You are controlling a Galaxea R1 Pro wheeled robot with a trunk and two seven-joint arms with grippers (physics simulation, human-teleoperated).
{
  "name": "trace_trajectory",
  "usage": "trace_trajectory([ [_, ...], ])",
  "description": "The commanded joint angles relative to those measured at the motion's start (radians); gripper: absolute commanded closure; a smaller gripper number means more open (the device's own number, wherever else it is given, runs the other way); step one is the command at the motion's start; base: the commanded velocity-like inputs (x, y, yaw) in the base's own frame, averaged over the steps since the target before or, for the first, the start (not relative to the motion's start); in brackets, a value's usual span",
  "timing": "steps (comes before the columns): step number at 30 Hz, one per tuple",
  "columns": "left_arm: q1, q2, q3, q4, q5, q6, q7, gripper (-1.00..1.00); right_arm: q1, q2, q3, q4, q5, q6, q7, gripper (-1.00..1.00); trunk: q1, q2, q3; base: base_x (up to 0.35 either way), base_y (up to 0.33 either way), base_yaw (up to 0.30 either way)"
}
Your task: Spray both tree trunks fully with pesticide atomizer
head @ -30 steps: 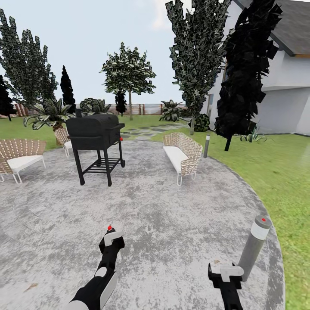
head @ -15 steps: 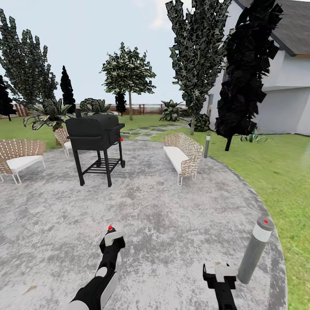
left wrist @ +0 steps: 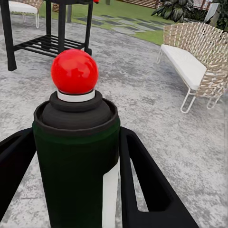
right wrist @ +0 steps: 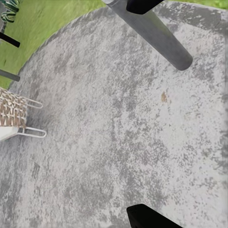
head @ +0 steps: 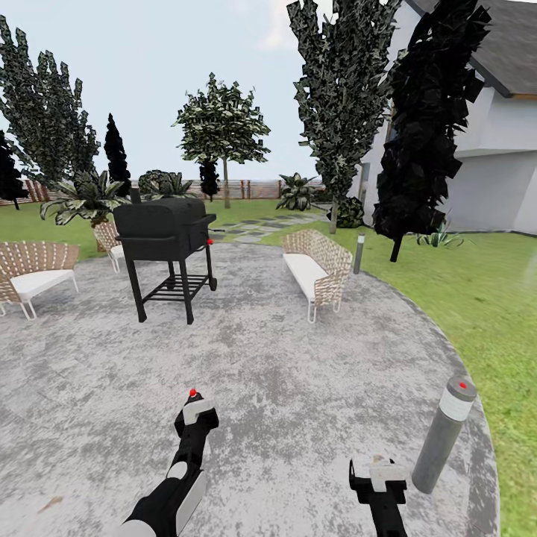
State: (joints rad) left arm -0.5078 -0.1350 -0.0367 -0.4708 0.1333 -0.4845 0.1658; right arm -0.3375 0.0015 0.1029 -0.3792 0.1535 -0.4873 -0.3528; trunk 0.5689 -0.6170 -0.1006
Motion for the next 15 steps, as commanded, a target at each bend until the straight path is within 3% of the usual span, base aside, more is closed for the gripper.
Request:
trace_trajectory([
  [1, 0.0, 0.0, 0.0, 0.0, -0.001, 0.0, 0.0, 1.0, 0.0, 0.0, 0.0, 0.0, 0.0, 0.0, 0.0, -1.0, 0.0, 0.0, 0.0, 0.0, 0.0, 0.0],
  [15, 0.0, -0.004, 0.004, 0.0, -0.001, 0.0, 0.0, 1.0, 0.0, 0.0, -0.006, 0.015, -0.001, 0.0, 0.0, -1.0, 0.0, 0.0, 0.0, 0.0, 0.0, 0.0],
])
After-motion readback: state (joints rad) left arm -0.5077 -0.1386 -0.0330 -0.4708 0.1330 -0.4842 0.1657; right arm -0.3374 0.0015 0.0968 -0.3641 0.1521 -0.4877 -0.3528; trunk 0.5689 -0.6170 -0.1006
